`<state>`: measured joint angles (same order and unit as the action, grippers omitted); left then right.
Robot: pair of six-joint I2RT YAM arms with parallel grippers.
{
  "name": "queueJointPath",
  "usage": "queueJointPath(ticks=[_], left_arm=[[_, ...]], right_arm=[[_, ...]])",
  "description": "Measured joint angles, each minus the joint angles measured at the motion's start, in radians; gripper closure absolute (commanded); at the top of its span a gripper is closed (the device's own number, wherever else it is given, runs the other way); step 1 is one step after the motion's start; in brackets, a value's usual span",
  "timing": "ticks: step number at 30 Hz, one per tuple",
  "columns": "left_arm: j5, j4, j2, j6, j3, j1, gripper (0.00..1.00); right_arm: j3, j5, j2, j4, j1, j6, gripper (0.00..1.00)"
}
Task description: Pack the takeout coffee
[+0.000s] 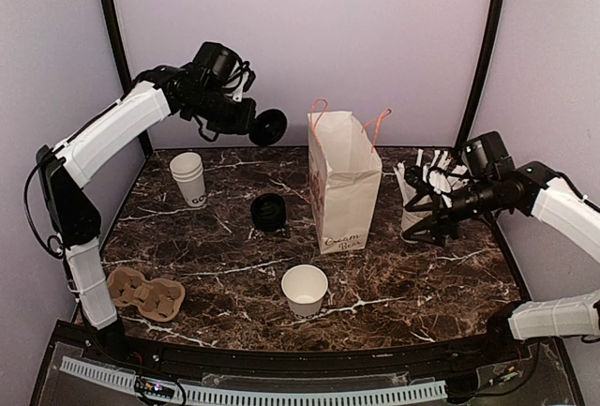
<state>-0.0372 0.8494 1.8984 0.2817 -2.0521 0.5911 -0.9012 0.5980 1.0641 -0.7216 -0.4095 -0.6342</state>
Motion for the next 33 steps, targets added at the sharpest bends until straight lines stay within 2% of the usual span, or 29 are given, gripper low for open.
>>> queueJointPath(ticks=[4,8,19,24,33], left_arm=[[0.099,-0.042,-0.076,-0.012,0.006,0.0,0.95],[0.21,-0.145,-0.179,-0.011,0.117,0.004,0.95],[0.402,-0.457,-0.352,0.002,0.422,0.089,0.92],[0.484,-0.617,-0.428,0.01,0.563,0.113,0.92],[0.559,-0.827,-0.439,0.052,0.639,0.128,0.91]], right_arm=[[-0.168,0.069,-0.013,-0.039,0.0,0.016,0.24],[-0.302,0.162,0.0,-0.049,0.0,0.047,0.23],[-0.407,0.39,0.186,0.02,-0.003,0.27,0.19],[-0.406,0.492,0.219,0.236,-0.006,0.528,0.15],[-0.379,0.592,0.32,0.663,-0.061,1.016,0.07]])
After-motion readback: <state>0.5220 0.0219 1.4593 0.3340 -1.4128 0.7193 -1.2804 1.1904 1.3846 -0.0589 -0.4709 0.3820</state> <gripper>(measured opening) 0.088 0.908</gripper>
